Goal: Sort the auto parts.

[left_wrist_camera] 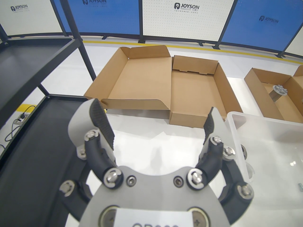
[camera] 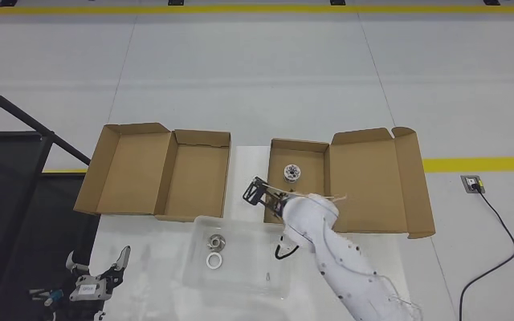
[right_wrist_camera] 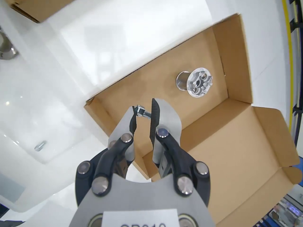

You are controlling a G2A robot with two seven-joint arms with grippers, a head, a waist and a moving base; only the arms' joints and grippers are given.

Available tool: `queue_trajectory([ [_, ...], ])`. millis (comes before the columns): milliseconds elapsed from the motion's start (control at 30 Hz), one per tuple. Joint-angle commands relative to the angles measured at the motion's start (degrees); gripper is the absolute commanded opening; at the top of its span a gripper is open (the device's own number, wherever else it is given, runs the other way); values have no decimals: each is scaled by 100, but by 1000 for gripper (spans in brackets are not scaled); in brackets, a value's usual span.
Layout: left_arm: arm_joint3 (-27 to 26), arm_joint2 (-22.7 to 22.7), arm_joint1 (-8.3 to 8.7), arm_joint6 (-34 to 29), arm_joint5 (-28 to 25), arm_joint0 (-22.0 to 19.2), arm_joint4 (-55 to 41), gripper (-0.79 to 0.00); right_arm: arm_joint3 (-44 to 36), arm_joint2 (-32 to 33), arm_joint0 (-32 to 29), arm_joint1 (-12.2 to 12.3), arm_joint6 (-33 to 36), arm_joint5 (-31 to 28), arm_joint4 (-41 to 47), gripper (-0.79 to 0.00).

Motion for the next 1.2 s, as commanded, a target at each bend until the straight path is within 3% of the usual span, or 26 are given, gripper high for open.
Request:
queue_trajectory([
  [0, 0, 0, 0, 0, 0, 0, 0, 0, 542, -53, 231, -51, -125, -2, 151, -785],
  [333, 0, 0, 0, 0, 0, 0, 0, 0, 2184, -24, 909, -190, -447, 7, 632, -785],
  [600, 0, 0, 0, 0, 0, 0, 0, 0, 3061, -23, 1180, -235, -852, -220, 815, -785],
  [733, 0, 0, 0, 0, 0, 0, 0, 0, 3318, -67, 1285, -268, -978, -248, 854, -560],
  [900, 0, 0, 0, 0, 0, 0, 0, 0, 3480, -130, 1366, -308, -1040, -257, 886, -517],
  [1167, 0, 0, 0, 0, 0, 0, 0, 0, 3190, -111, 1364, -294, -1141, -270, 841, -520],
])
